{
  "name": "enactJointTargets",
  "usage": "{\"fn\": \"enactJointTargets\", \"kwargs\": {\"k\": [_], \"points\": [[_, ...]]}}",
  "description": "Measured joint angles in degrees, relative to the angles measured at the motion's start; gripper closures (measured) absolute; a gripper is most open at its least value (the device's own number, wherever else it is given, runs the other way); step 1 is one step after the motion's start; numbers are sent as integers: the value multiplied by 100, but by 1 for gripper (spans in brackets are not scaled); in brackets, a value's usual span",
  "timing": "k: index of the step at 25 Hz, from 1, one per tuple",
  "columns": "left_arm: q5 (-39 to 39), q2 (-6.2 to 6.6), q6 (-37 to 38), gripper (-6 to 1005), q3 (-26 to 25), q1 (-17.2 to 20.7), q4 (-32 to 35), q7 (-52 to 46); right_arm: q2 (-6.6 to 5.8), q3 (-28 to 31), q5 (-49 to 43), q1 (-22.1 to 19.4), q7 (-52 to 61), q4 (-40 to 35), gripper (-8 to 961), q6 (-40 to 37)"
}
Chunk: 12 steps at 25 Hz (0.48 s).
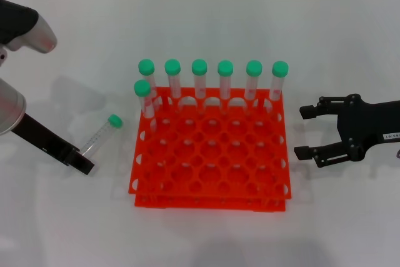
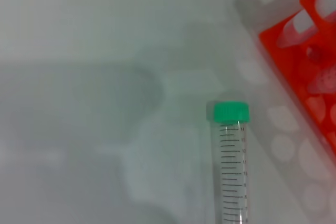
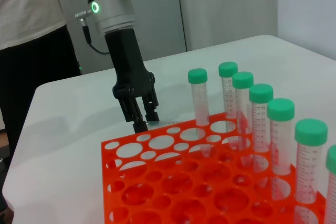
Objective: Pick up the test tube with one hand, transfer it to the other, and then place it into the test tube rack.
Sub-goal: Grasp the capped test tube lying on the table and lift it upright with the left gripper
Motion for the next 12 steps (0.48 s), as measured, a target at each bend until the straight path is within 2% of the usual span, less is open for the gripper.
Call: {"fn": "enactJointTargets", "kwargs": {"k": [9, 12], "points": [[111, -15, -147, 535, 4, -29, -96, -134, 10, 3, 0, -15, 0, 0, 81, 42], [112, -16, -147, 616, 45, -29, -100, -137, 16, 9, 0, -16, 0, 0, 81, 53]]}}
